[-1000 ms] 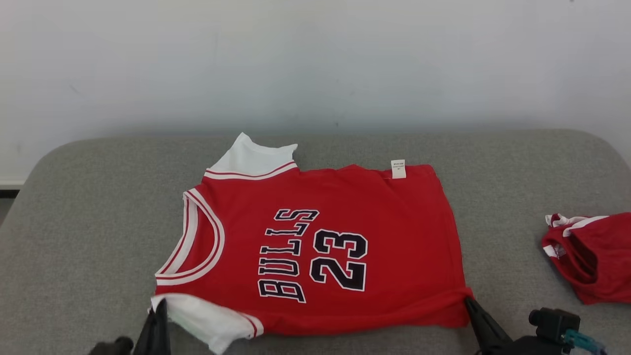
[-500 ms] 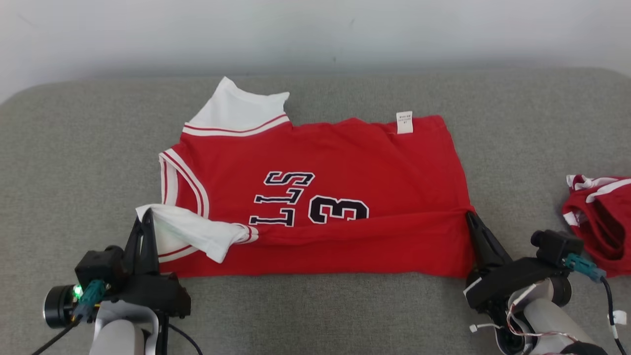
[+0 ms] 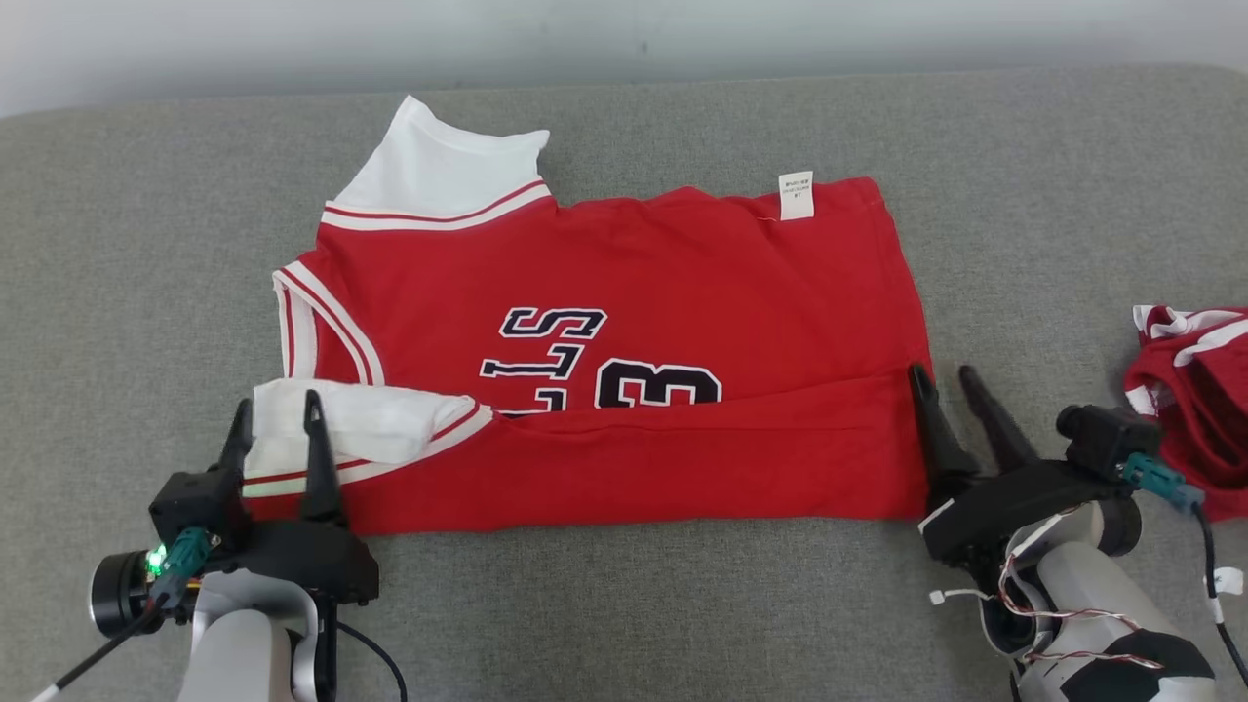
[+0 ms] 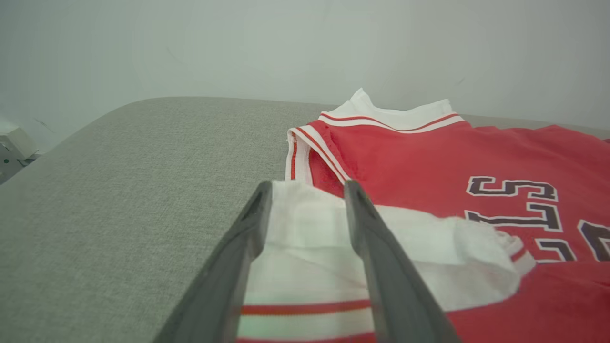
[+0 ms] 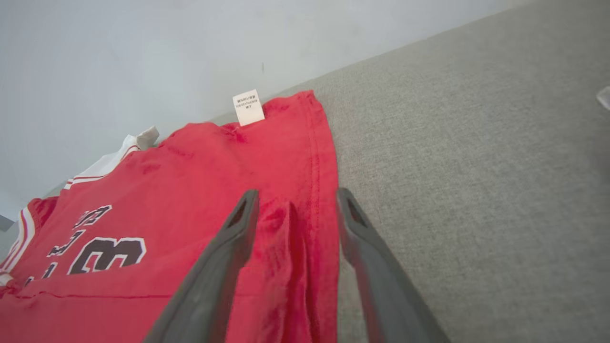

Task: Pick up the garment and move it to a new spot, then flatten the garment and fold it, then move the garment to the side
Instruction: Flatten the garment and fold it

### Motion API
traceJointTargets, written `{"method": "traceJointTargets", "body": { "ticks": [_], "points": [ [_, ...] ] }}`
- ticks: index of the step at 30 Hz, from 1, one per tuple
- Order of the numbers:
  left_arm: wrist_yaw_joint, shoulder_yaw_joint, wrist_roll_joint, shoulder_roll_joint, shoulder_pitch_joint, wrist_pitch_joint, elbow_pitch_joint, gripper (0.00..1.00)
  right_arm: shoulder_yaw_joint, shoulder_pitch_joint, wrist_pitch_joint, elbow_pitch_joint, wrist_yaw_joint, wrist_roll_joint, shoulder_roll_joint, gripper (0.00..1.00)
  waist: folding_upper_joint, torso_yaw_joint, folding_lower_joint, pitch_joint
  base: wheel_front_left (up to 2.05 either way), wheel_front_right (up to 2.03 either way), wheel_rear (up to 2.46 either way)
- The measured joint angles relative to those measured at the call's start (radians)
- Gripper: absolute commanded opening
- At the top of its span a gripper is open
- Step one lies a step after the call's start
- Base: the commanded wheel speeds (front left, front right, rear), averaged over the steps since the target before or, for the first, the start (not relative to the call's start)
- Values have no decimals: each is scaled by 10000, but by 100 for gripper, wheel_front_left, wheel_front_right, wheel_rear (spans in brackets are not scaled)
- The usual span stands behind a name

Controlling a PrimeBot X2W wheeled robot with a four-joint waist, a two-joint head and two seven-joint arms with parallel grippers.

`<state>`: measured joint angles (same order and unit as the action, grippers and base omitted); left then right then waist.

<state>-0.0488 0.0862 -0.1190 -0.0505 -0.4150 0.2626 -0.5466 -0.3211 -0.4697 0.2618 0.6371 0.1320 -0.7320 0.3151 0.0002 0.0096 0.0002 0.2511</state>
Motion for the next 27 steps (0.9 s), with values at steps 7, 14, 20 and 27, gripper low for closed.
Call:
{"method": "traceJointTargets", "body": {
  "ticks": [7,14,20,27],
  "points": [
    [320,-56,-554,2,759,0,589,100,1112,651,0,-794,0,750,-136,100,0,32,-2,-147,0,0,0],
    [571,-59,-1248,6,1581,0,422,100,995,1805,-2,-1235,0,1001,-259,100,0,51,-3,-218,0,0,0],
    [840,-190,-1526,8,1708,0,376,100,874,2124,0,-1055,0,1112,-307,100,-1,14,-2,-171,0,0,0],
    [842,-128,-1743,2,1595,0,-132,100,637,1971,40,-704,0,1216,-349,100,-2,6,-3,-75,0,0,0]
  ]
}}
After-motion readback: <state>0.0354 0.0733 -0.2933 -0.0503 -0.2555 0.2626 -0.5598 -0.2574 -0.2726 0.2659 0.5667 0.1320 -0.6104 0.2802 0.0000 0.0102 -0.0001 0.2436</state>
